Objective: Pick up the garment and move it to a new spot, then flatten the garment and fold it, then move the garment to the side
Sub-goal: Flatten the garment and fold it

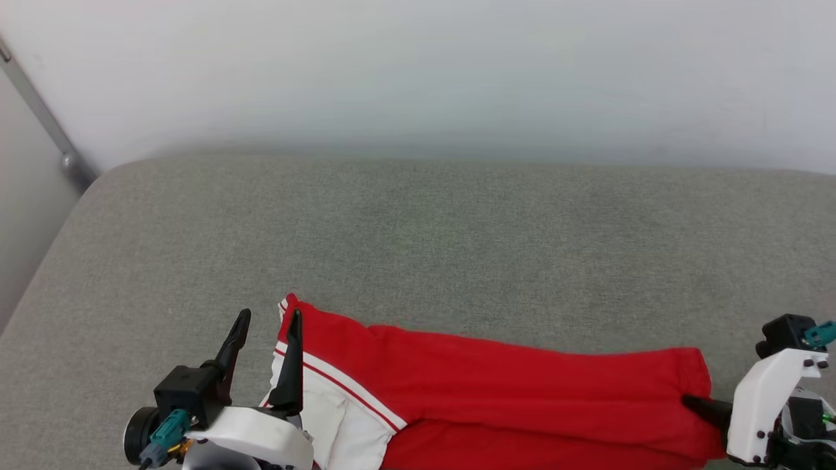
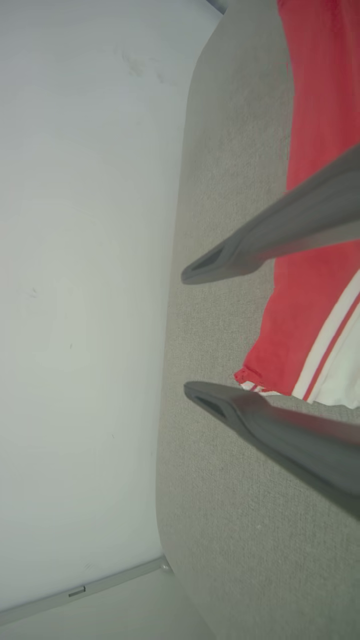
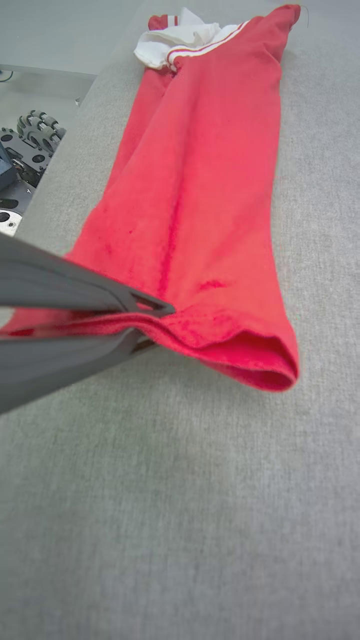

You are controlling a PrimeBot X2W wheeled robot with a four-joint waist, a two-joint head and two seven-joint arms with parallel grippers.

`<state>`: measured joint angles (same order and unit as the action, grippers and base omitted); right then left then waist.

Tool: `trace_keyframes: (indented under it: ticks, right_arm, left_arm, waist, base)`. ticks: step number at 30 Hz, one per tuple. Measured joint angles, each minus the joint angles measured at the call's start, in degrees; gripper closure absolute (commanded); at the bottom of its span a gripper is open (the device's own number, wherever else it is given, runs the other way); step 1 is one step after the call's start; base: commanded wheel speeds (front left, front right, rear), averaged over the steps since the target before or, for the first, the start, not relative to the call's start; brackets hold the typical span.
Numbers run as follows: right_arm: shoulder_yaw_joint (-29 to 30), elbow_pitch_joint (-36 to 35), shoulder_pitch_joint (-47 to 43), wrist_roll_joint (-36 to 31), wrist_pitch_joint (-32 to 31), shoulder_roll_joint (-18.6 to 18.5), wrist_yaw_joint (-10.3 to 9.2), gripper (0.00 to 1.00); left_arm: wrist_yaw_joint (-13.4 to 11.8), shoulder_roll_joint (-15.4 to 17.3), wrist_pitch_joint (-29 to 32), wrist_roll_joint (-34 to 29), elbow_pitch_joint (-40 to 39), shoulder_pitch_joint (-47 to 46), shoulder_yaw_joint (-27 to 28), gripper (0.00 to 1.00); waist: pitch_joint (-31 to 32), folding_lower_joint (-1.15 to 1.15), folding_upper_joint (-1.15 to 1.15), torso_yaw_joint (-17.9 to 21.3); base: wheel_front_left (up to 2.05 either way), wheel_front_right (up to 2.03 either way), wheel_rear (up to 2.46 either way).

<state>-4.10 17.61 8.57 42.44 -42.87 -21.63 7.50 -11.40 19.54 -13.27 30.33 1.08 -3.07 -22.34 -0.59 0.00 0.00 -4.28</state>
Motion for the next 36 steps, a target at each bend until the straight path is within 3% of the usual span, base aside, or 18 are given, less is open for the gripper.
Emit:
trace_keyframes:
  ticks: [6, 7, 12, 20, 27, 32, 36]
  right_arm:
    - [5.2, 0.1, -1.3, -1.5, 0.0, -2.2, 0.01, 1.00]
    - [9.4, -0.1, -1.7, -2.6, -0.6, -2.7, 0.01, 1.00]
    - [17.5, -1.9, -1.7, -4.4, -2.4, -2.6, 0.00, 1.00]
    - [23.2, -5.5, -1.3, 4.3, -12.8, 9.3, 0.00, 1.00]
    - [21.4, -6.3, -0.7, 14.2, -20.0, 17.2, -0.01, 1.00]
    - [15.6, -4.4, 0.7, 20.5, -19.2, 18.5, -0.01, 1.00]
    - [6.9, -1.7, 2.9, 28.0, -13.8, 18.5, -0.01, 1.00]
  left_arm:
    - [-1.3, 0.3, 0.6, 0.1, -0.8, 1.0, 0.1, 0.00]
    - [-1.7, 0.3, 1.0, 0.1, -1.3, 1.4, 0.0, 0.00]
    - [-2.0, 0.4, 1.0, 0.1, -1.8, 1.5, 0.0, 0.00]
    - [-2.2, 0.4, 0.9, 0.2, -1.8, 1.5, -0.2, 0.00]
    - [-2.1, 0.5, 1.3, 0.2, -1.5, 1.2, -0.9, 0.00]
    - [-1.7, 0.5, 1.6, 0.1, -1.5, 0.3, -1.4, 0.00]
    - [-1.7, 0.3, 1.8, -0.1, -1.4, -0.6, -1.9, 0.00]
  waist:
    - [1.3, 0.00, 0.00, 2.3]
    - [1.6, 0.00, 0.00, 3.3]
    - [1.5, 0.00, 0.00, 4.2]
    - [1.5, 0.00, 0.00, 4.6]
    - [1.6, 0.00, 0.00, 3.5]
    - [1.1, 0.00, 0.00, 1.9]
    - [0.2, 0.00, 0.00, 0.3]
  base:
    - [0.00, 0.00, 0.00]
    - [0.00, 0.00, 0.00]
    - [0.00, 0.00, 0.00]
    - [0.00, 0.00, 0.00]
    - [0.00, 0.00, 0.00]
    - [0.00, 0.00, 0.00]
    - [0.00, 0.00, 0.00]
